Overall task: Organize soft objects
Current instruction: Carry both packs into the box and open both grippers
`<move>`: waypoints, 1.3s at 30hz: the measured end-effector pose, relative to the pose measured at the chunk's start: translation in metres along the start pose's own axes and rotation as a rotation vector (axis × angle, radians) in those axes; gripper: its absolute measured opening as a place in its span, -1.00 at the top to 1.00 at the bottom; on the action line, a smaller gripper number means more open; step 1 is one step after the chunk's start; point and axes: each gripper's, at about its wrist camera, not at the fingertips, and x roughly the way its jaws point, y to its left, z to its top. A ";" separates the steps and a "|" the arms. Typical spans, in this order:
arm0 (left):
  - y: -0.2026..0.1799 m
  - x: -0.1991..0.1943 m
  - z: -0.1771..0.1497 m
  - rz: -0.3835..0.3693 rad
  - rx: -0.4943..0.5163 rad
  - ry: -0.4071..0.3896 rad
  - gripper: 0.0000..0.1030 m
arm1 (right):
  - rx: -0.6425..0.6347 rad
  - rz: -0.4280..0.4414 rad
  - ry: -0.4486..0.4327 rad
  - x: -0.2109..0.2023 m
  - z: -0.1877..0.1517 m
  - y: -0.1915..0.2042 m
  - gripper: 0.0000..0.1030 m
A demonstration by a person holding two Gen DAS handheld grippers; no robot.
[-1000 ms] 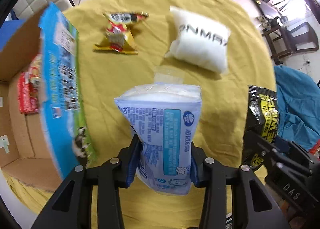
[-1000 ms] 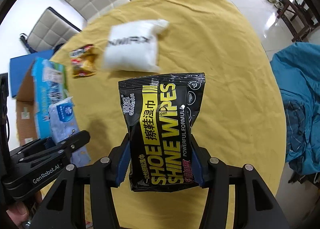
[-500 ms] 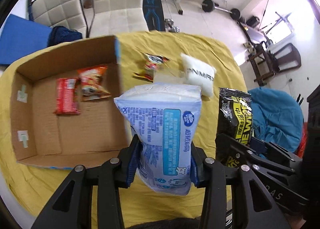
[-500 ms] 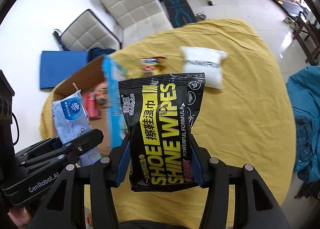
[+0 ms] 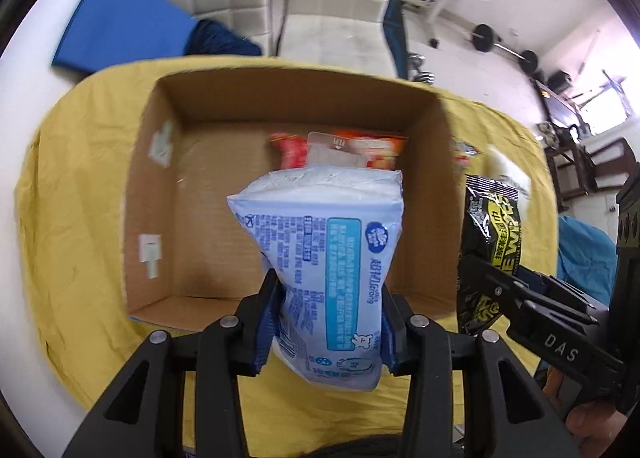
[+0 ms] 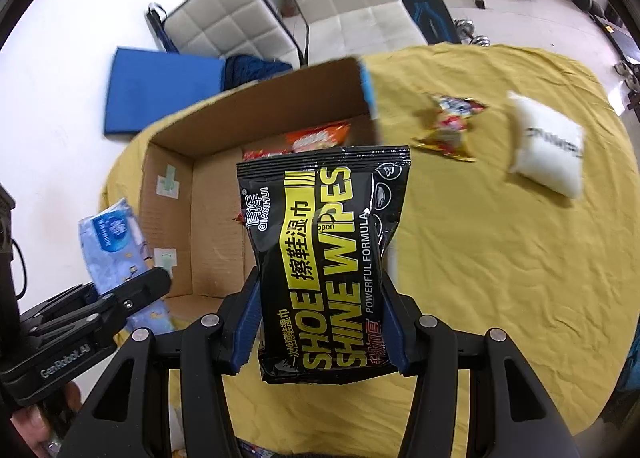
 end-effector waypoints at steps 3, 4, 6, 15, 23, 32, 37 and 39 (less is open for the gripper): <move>0.031 0.014 0.005 0.016 -0.033 0.031 0.24 | 0.000 -0.032 0.057 0.041 0.007 0.014 -0.06; 0.040 0.021 0.006 0.018 -0.040 0.047 0.24 | 0.000 -0.042 0.076 0.054 0.008 0.017 -0.06; 0.053 0.034 0.009 0.030 -0.051 0.069 0.24 | -0.004 -0.071 0.102 0.075 0.009 0.020 -0.06; 0.093 0.105 0.029 0.044 -0.076 0.183 0.24 | -0.008 -0.182 0.202 0.157 0.015 0.025 -0.06; 0.093 0.157 0.066 0.027 -0.046 0.249 0.24 | -0.003 -0.214 0.244 0.186 0.028 0.031 -0.07; 0.088 0.187 0.098 0.002 -0.032 0.269 0.19 | 0.000 -0.245 0.247 0.196 0.045 0.033 -0.08; 0.084 0.195 0.113 0.006 -0.007 0.266 0.14 | -0.006 -0.260 0.245 0.200 0.048 0.038 -0.10; 0.082 0.196 0.114 0.009 -0.003 0.266 0.12 | -0.011 -0.266 0.250 0.201 0.048 0.041 -0.10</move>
